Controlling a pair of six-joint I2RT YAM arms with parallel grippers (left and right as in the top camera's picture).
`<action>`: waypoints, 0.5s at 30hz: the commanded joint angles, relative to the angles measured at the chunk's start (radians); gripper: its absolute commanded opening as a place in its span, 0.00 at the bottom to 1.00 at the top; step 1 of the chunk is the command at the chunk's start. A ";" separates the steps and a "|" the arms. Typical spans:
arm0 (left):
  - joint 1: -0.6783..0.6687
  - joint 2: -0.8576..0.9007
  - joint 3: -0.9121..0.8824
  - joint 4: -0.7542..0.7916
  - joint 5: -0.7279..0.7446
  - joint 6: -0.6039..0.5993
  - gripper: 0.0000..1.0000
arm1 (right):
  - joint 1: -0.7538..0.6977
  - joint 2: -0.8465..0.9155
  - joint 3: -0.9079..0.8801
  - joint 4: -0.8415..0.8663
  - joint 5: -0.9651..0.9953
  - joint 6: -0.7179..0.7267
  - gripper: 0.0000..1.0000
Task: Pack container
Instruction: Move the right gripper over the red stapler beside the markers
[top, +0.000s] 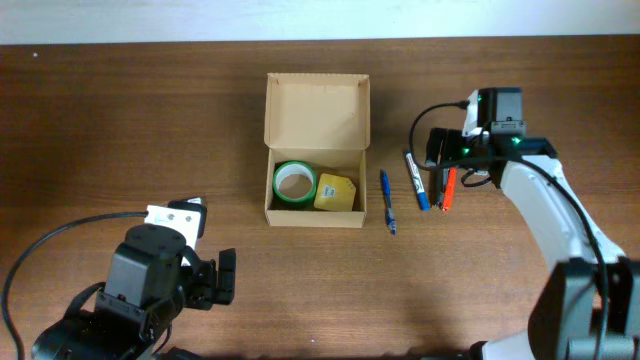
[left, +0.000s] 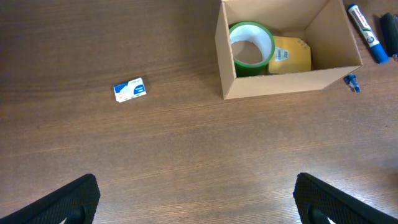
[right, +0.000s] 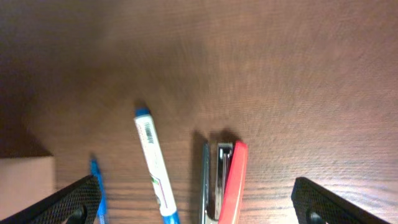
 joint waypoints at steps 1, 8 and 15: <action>-0.001 -0.002 0.014 0.000 -0.014 -0.005 1.00 | -0.008 0.059 0.019 -0.011 0.020 -0.013 0.99; -0.002 -0.002 0.014 0.000 -0.014 -0.005 1.00 | -0.020 0.091 0.016 -0.021 0.032 0.019 0.99; -0.002 -0.002 0.014 0.000 -0.014 -0.005 1.00 | -0.041 0.091 -0.011 -0.035 0.034 0.019 1.00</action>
